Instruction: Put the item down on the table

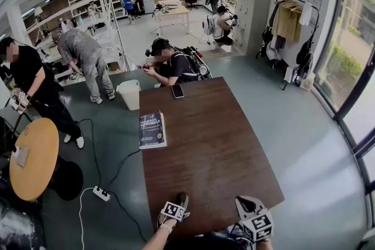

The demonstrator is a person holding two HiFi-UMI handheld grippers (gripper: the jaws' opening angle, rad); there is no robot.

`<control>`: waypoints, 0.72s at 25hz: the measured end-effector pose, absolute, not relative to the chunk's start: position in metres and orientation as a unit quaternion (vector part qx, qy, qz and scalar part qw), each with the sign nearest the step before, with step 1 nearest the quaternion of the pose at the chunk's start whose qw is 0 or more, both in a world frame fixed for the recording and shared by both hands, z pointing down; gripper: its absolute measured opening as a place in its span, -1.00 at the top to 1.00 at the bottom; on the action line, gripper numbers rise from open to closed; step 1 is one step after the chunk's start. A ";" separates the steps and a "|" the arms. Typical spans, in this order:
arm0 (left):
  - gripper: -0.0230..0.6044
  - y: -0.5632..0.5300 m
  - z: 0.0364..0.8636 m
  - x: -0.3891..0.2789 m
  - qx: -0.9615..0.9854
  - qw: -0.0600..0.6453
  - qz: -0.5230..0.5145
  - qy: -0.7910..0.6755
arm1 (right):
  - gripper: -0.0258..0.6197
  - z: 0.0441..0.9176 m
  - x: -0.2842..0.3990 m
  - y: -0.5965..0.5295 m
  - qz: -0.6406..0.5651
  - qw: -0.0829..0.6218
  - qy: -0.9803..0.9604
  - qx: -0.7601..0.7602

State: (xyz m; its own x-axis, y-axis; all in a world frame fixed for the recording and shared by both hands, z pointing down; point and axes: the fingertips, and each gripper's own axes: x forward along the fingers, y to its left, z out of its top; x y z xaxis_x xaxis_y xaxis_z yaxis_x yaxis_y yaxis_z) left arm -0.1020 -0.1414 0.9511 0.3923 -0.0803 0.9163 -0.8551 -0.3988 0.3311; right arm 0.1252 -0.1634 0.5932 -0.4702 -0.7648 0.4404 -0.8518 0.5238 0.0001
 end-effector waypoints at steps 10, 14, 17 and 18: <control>-0.24 -0.138 0.953 -0.104 0.704 0.430 0.456 -0.333 | 0.96 0.594 0.121 -0.165 0.113 0.206 -0.854 0.465; -0.23 -0.142 0.951 -0.098 0.716 0.429 0.442 -0.328 | 0.96 0.600 0.119 -0.168 0.108 0.199 -0.856 0.465; -0.24 -0.147 0.946 -0.097 0.732 0.400 0.436 -0.336 | 0.96 0.597 0.117 -0.168 0.111 0.202 -0.856 0.463; -0.24 -0.144 0.943 -0.098 0.732 0.398 0.438 -0.337 | 0.96 0.596 0.117 -0.168 0.112 0.202 -0.856 0.463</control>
